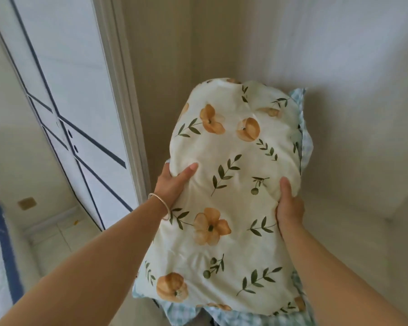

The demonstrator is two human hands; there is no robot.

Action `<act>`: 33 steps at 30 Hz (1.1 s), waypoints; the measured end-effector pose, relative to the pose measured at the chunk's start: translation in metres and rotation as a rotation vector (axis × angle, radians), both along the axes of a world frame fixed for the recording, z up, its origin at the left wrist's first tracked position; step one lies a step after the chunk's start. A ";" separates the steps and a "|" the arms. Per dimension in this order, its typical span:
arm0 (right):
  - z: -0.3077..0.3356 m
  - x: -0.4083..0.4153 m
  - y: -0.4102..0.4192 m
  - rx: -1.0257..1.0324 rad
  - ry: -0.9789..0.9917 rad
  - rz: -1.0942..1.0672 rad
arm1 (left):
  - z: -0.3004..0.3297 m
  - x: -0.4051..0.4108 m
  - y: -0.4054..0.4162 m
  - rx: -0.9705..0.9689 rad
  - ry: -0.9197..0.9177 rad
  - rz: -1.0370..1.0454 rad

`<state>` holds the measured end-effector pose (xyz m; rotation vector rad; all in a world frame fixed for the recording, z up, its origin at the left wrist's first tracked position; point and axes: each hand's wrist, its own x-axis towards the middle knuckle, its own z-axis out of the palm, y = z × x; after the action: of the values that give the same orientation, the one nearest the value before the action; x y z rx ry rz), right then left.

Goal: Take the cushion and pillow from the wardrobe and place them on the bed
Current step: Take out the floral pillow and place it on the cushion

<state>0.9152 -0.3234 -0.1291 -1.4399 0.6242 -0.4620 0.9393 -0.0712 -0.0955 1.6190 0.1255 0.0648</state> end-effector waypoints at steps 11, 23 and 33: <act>0.004 -0.098 0.027 -0.082 -0.151 0.209 | 0.012 -0.136 0.019 0.051 -0.105 0.201; -0.022 -0.183 0.104 -0.308 -0.254 0.468 | -0.038 -0.286 0.087 -0.262 0.042 0.496; -0.021 -0.173 0.214 -0.405 -0.253 0.662 | -0.049 -0.326 0.174 -0.238 0.015 0.822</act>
<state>0.7420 -0.1098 -0.1499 -1.8265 -0.1764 -0.2385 0.6129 0.1028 -0.1444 1.2416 0.7751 0.6438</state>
